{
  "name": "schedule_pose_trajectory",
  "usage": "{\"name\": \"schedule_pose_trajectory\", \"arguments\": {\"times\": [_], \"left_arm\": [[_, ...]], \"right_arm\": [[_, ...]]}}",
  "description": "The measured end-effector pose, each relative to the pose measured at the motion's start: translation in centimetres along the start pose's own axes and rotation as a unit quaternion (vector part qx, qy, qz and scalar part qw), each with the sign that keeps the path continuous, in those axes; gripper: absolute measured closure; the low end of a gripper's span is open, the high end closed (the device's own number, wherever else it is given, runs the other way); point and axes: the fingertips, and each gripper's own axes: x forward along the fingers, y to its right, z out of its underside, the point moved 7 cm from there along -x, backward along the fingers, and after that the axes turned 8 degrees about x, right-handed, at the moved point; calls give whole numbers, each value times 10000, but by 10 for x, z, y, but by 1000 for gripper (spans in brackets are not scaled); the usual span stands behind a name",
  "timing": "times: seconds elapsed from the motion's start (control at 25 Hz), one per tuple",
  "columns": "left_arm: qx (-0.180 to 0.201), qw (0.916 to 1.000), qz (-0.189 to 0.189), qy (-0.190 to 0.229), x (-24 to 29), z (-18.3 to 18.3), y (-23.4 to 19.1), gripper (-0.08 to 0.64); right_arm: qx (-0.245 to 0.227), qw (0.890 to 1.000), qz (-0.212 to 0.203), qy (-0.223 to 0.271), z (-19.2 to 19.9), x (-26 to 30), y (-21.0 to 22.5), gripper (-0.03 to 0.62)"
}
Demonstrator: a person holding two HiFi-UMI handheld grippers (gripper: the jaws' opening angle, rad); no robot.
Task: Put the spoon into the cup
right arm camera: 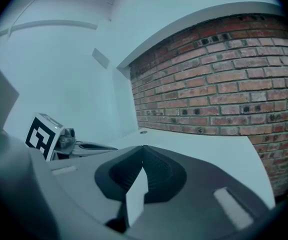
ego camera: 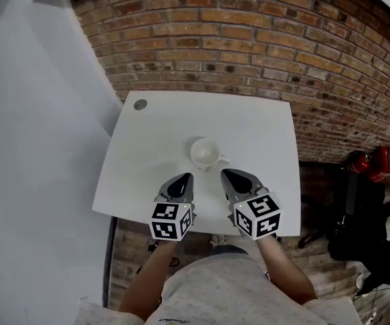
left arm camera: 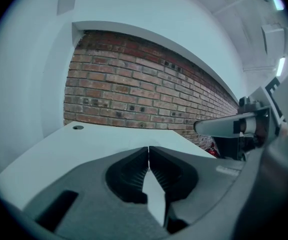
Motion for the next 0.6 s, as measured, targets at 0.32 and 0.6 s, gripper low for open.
{"name": "schedule_pose_trajectory", "arguments": {"times": [0.32, 0.6], "left_arm": [[-88, 9994, -86, -319, 28, 3, -1, 552], [-97, 9985, -141, -511, 47, 3, 0, 552]], "right_arm": [[49, 9999, -124, -103, -7, 16, 22, 581], [86, 9997, -147, -154, -10, 21, 38, 581]]}}
